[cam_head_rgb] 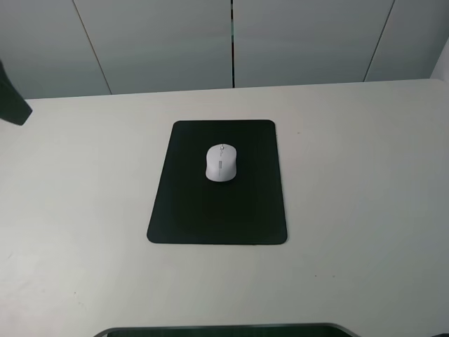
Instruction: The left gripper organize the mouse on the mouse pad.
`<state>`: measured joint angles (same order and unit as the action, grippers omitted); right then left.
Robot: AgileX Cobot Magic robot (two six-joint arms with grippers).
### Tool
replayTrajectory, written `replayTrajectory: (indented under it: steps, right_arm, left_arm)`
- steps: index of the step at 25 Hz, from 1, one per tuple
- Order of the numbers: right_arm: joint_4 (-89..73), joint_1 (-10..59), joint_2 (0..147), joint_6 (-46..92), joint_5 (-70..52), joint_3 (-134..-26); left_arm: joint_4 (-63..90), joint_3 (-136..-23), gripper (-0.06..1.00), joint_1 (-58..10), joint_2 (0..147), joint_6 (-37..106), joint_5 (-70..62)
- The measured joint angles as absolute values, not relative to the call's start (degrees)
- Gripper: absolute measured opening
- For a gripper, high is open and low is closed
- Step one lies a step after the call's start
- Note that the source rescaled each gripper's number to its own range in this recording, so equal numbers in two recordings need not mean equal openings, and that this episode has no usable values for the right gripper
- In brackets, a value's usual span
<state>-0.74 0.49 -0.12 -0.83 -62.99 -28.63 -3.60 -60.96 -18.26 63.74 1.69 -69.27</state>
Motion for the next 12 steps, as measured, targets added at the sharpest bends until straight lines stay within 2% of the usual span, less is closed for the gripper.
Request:
replayTrajectory:
  steps: [12]
  right_arm:
    - [-0.74,0.49,-0.12,-0.83,-62.99,-28.63]
  left_arm:
    - [0.0,-45.21,1.0,-7.79,43.41,0.4,-69.18]
